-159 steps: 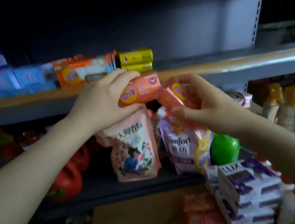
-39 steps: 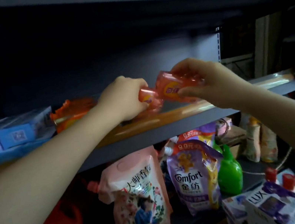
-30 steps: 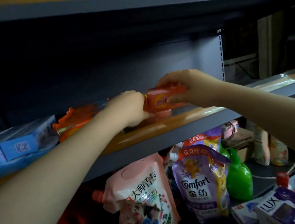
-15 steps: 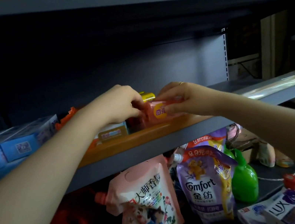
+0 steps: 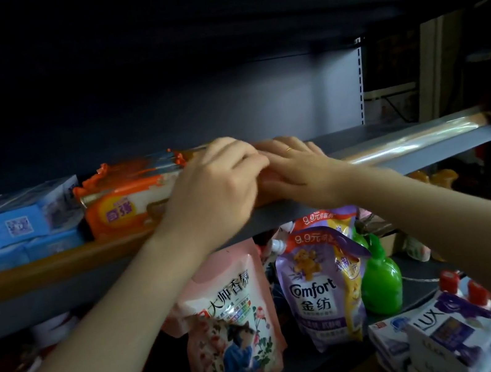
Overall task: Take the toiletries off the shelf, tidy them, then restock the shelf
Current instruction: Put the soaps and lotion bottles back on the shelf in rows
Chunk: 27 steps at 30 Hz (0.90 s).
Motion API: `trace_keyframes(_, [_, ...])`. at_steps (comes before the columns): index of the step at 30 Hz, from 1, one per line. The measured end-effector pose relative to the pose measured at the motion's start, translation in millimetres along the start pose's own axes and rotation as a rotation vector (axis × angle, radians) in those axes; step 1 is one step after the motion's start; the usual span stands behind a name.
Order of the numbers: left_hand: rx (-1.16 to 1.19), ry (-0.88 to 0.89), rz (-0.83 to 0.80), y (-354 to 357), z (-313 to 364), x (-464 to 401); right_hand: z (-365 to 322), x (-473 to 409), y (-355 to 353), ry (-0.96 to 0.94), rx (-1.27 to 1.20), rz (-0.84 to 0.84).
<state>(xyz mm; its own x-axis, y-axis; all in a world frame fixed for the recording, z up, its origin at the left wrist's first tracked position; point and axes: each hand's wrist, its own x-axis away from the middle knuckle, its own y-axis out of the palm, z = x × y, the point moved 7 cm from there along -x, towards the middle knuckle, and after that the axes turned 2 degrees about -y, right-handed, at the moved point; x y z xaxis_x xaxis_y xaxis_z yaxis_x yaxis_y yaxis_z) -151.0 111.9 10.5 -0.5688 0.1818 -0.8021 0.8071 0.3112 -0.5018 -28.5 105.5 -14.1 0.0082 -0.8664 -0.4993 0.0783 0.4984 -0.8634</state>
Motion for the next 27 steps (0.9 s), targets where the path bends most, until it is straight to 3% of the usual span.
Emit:
trace_keyframes(3, [0.142,0.047,0.052,14,35,20,8,43,-18,-0.016,-0.055,0.293])
trace_keyframes(5, [0.238,0.065,0.000,34,58,36,26,81,-19,0.017,-0.056,0.344])
trace_keyframes(7, [0.326,0.076,-0.108,63,79,52,43,118,-4,0.050,-0.095,0.190])
trace_keyframes(11, [0.471,0.026,-0.373,129,114,84,68,197,59,0.133,-0.135,-0.438])
trace_keyframes(13, [0.522,-0.066,-0.496,163,123,98,80,229,75,0.193,-0.154,-0.605])
trace_keyframes(17, [0.570,-0.238,-0.654,208,137,116,98,255,86,0.256,-0.268,-0.720])
trace_keyframes(22, [0.667,-0.382,-0.743,230,157,126,103,255,104,0.202,-0.141,-0.804])
trace_keyframes(24, [0.790,-0.436,-0.738,230,171,131,104,250,102,0.170,-0.089,-0.738])
trace_keyframes(27, [1.020,-0.619,-0.735,229,187,144,111,245,79,0.207,-0.170,-0.509])
